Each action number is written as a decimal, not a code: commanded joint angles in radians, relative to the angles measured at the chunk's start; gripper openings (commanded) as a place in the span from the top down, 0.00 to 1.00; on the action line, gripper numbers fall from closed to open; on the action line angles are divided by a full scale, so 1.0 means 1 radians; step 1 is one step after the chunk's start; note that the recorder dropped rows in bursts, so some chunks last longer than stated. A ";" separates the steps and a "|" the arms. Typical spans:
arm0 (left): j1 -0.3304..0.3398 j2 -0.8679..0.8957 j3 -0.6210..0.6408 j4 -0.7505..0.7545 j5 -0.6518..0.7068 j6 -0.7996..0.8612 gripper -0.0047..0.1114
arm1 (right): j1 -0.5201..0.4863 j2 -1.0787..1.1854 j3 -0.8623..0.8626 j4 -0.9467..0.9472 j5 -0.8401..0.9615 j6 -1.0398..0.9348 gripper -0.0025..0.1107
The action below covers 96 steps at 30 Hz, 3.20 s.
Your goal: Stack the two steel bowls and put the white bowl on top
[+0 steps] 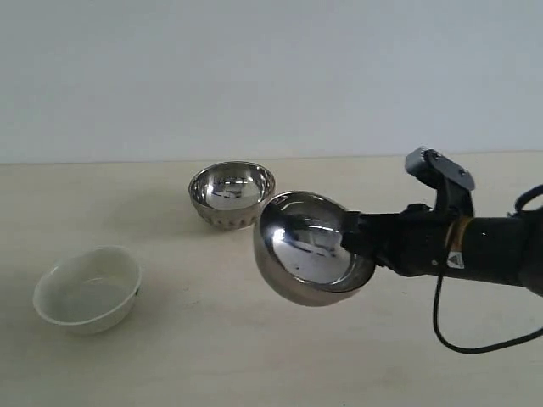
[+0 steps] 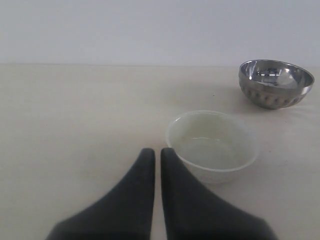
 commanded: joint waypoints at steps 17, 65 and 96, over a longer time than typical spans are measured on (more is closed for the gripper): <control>-0.005 -0.003 0.003 0.000 -0.008 -0.005 0.93 | 0.311 0.164 -0.352 -0.010 0.363 0.074 0.98; -0.005 -0.003 0.003 0.000 -0.008 -0.005 0.93 | 0.261 0.233 -0.643 -0.023 0.656 0.061 0.30; -0.005 -0.003 0.003 0.000 -0.008 -0.005 0.93 | 0.264 0.634 -1.034 0.041 0.614 0.184 0.91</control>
